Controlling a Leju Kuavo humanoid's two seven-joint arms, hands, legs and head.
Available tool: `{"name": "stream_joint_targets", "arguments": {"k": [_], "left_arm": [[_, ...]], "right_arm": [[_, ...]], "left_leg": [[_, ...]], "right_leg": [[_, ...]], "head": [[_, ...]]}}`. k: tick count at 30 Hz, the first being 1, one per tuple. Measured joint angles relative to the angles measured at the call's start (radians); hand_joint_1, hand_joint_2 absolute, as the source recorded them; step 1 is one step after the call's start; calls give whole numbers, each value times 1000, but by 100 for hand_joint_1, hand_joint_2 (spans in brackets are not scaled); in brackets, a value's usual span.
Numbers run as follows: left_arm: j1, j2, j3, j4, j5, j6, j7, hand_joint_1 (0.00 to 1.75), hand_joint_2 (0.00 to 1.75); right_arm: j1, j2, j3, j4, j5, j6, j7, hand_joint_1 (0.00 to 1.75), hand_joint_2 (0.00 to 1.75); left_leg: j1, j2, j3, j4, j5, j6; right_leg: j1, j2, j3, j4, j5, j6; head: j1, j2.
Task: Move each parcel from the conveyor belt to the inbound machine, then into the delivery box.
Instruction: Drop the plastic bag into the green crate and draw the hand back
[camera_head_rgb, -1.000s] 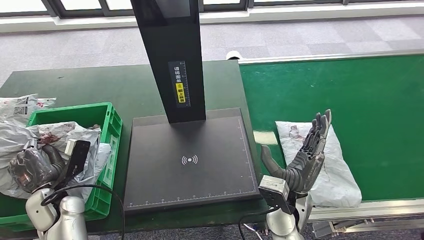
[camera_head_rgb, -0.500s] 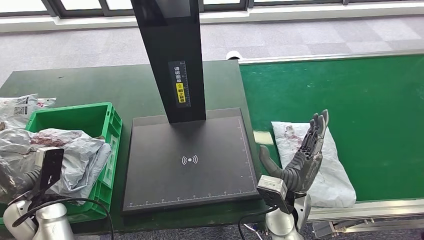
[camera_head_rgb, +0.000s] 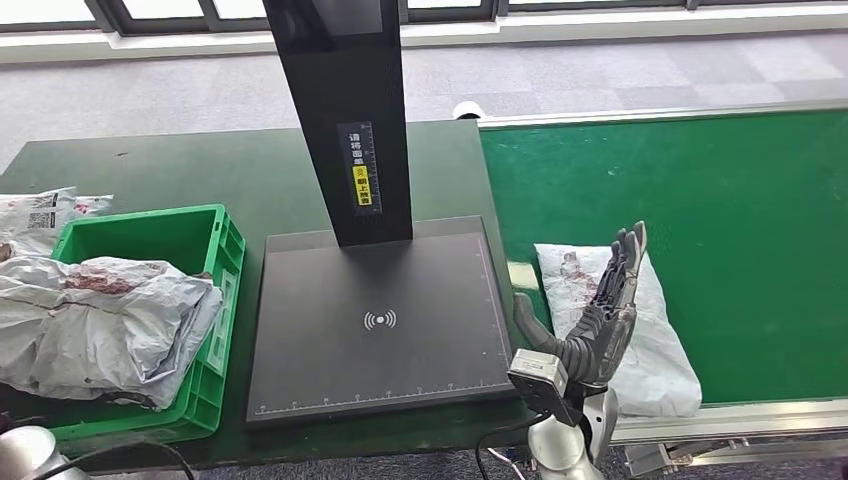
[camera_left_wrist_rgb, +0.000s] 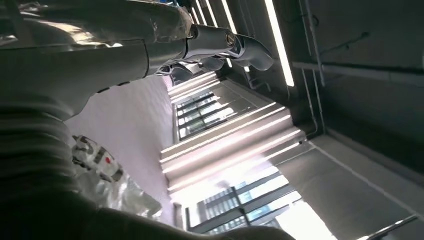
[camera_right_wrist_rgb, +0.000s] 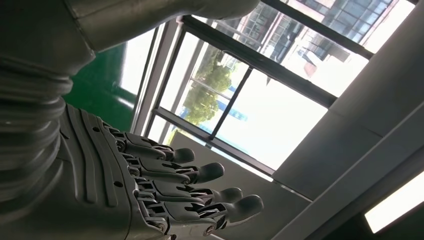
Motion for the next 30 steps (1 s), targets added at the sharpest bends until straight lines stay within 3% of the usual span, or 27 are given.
{"name": "stream_joint_targets", "arguments": {"k": [1, 5, 9, 13, 17, 22, 30], "left_arm": [[13, 0, -24, -35, 35, 0, -1, 0, 0], [64, -2, -127, -145, 141, 0, -1, 0, 175], [109, 0, -251, -209, 233, -2, -1, 0, 175], [163, 6, -404, -249, 303, -2, -1, 0, 175], [216, 8, -498, -273, 321, -2, -1, 0, 175], [253, 8, -553, -281, 338, -2, -1, 0, 175], [282, 7, -572, -279, 346, -3, -1, 0, 175]], "right_arm": [[-4, 0, -8, 9, 4, 0, 0, 0, 175], [-43, 1, -64, 87, 27, 0, 0, 0, 175], [-116, 2, -124, 230, 109, 1, 42, 0, 175], [-210, -14, -186, 449, 265, 2, 175, 0, 175], [-272, -38, -242, 602, 411, 1, 310, 0, 175], [-310, -58, -280, 702, 520, 0, 412, 0, 175], [-347, -88, -328, 824, 657, 0, 582, 0, 175]], "left_leg": [[0, 0, 0, 0, 0, 0], [0, 0, 0, 0, 0, 0], [0, 1, 1, 0, 0, 0], [0, 0, 1, 0, 1, 1], [0, 0, 1, 0, 1, 1], [0, 0, 0, 0, 1, 1], [0, 0, 0, 0, 0, 1]], "right_leg": [[0, -1, 0, 0, 0, 0], [0, -1, 0, 0, 0, 0], [0, -1, 1, 0, 0, 0], [0, -1, 2, 0, 1, 1], [0, -2, 1, 0, 1, 1], [0, -2, 0, 0, 1, 1], [0, -1, 0, 0, 1, 1]], "head": [[0, 0], [0, 0], [0, 0], [0, 0], [0, 0], [0, 0], [0, 0]]}}
